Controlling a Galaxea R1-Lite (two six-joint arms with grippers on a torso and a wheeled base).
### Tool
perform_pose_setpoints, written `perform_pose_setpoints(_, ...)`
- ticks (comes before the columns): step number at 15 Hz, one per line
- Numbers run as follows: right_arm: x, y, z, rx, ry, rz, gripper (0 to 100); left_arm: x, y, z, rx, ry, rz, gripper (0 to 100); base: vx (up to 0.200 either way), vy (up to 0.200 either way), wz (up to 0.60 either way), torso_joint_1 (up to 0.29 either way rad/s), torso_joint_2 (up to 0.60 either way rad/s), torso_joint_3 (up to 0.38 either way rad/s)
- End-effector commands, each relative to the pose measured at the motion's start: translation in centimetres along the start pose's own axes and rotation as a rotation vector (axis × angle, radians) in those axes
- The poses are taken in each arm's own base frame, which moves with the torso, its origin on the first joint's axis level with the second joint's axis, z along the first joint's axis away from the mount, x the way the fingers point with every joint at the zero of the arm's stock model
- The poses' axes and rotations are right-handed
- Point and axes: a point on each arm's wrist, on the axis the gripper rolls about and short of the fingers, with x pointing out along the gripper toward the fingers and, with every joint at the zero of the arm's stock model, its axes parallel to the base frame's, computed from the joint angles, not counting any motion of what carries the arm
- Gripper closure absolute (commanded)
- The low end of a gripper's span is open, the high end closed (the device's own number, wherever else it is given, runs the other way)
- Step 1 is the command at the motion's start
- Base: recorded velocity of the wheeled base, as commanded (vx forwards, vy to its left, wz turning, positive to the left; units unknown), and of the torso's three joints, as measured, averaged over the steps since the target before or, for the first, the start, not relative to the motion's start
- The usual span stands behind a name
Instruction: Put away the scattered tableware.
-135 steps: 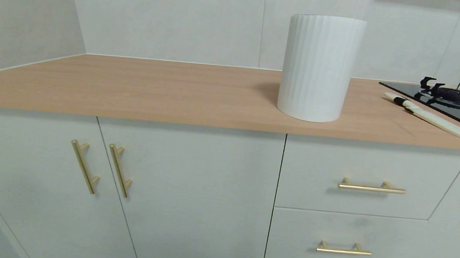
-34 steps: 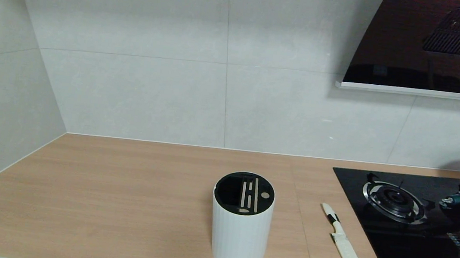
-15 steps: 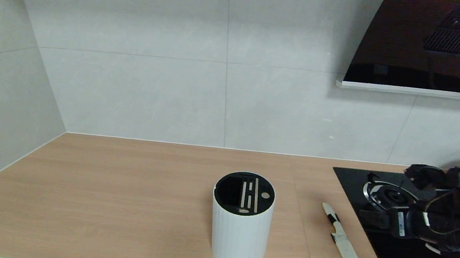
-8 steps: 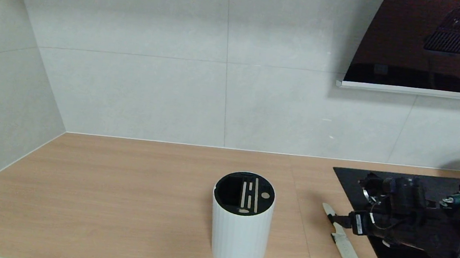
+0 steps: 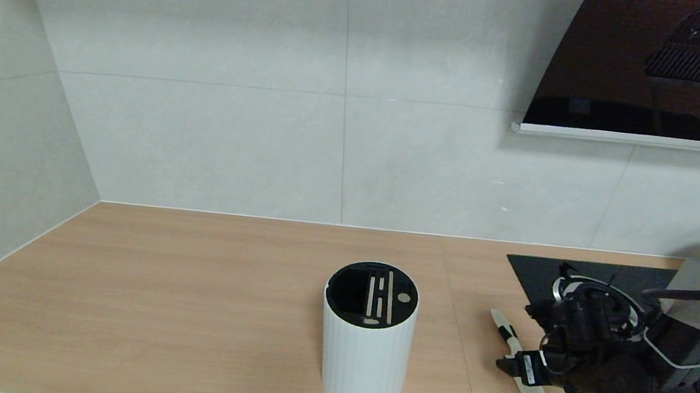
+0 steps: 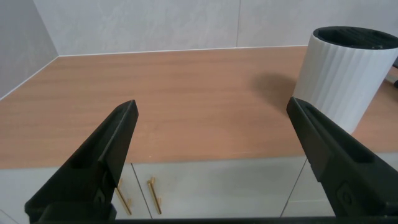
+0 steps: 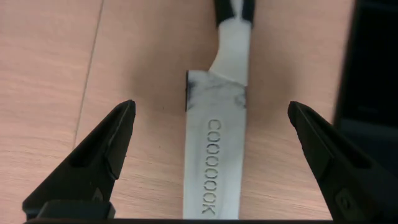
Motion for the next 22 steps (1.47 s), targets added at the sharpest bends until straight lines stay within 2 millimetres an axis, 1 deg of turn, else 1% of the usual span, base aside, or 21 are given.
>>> perform_pose_setpoints(1,0.8,0.1,-0.5,-0.001,0.015,-0.011,0,0.0,0.0,0.0,0.000,0.000,0.000,0,0.000,0.000,0.00,0.000,0.00,0.000)
perform_pose_setpoints(3,1.4,0.0,-0.6,-0.002,0.017,-0.040,0,0.0,0.0,0.0,0.000,0.000,0.000,0,0.000,0.000,0.00,0.000,0.00,0.000)
perform_pose_setpoints(8,2.3,0.0,-0.5,-0.002,0.007,-0.043,0,0.0,0.0,0.0,0.000,0.000,0.000,0,0.000,0.000,0.00,0.000,0.00,0.000)
perform_pose_setpoints(12,2.5,0.0,-0.5,-0.002,0.007,-0.049,0,0.0,0.0,0.0,0.000,0.000,0.000,0,0.000,0.000,0.00,0.000,0.00,0.000)
perform_pose_setpoints(13,2.7,0.0,-0.6,-0.002,0.010,-0.049,100,0.0,0.0,0.0,0.000,0.000,0.000,0,0.000,0.000,0.00,0.000,0.00,0.000)
perform_pose_setpoints(19,3.0,0.0,-0.9,-0.003,0.022,-0.049,100,0.0,0.0,0.0,0.000,0.000,0.000,0,0.000,0.000,0.00,0.000,0.00,0.000)
perform_pose_setpoints(21,2.7,0.0,-0.6,0.000,0.011,-0.049,100,0.0,0.0,0.0,0.000,0.000,0.000,0,0.000,0.000,0.00,0.000,0.00,0.000)
perform_pose_setpoints(22,2.2,0.0,-0.2,0.001,-0.004,-0.050,100,0.0,0.0,0.0,0.000,0.000,0.000,0,0.000,0.000,0.00,0.000,0.00,0.000)
